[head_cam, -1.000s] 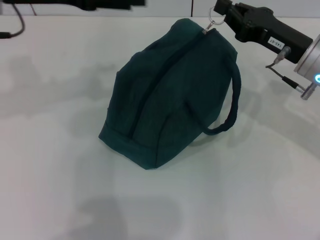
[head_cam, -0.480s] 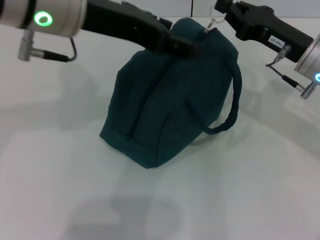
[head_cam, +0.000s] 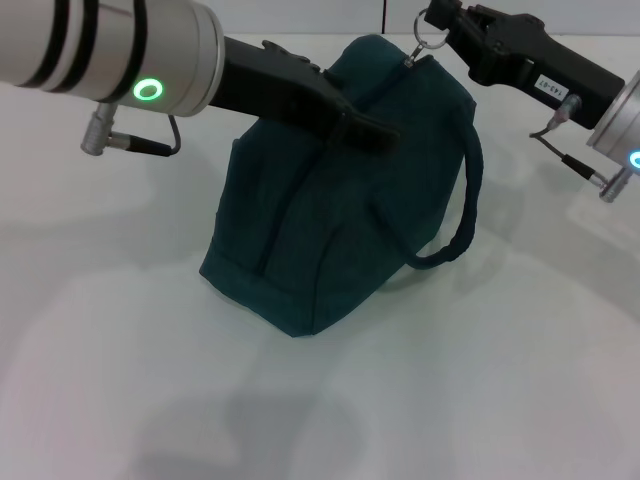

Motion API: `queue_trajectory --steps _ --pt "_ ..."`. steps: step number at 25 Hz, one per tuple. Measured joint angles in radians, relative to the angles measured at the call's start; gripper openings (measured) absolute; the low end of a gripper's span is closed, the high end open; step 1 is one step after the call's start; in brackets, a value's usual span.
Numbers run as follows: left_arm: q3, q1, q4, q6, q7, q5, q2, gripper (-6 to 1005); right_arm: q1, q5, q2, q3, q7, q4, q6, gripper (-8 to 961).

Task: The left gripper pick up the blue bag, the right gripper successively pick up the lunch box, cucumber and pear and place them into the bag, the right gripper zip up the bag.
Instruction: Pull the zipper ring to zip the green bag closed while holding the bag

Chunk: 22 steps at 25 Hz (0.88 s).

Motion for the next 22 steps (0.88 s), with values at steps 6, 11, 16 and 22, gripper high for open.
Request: queue_trajectory --steps 6,11,16,22 --pt "0.033 0.013 0.002 -0.035 0.007 0.029 0.0 880 -0.002 0.0 -0.001 0.0 0.0 0.001 -0.004 80" --pt "0.07 0.025 0.013 -0.064 0.011 0.087 0.0 880 -0.003 -0.001 -0.002 0.0 0.0 0.001 -0.011 81" --pt "0.122 0.038 0.029 -0.08 0.011 0.145 0.0 880 -0.003 -0.001 -0.002 0.0 0.0 0.001 -0.012 82" --pt "0.13 0.04 0.029 -0.082 0.011 0.152 0.0 864 -0.002 0.0 -0.002 0.001 0.0 0.001 -0.012 83"
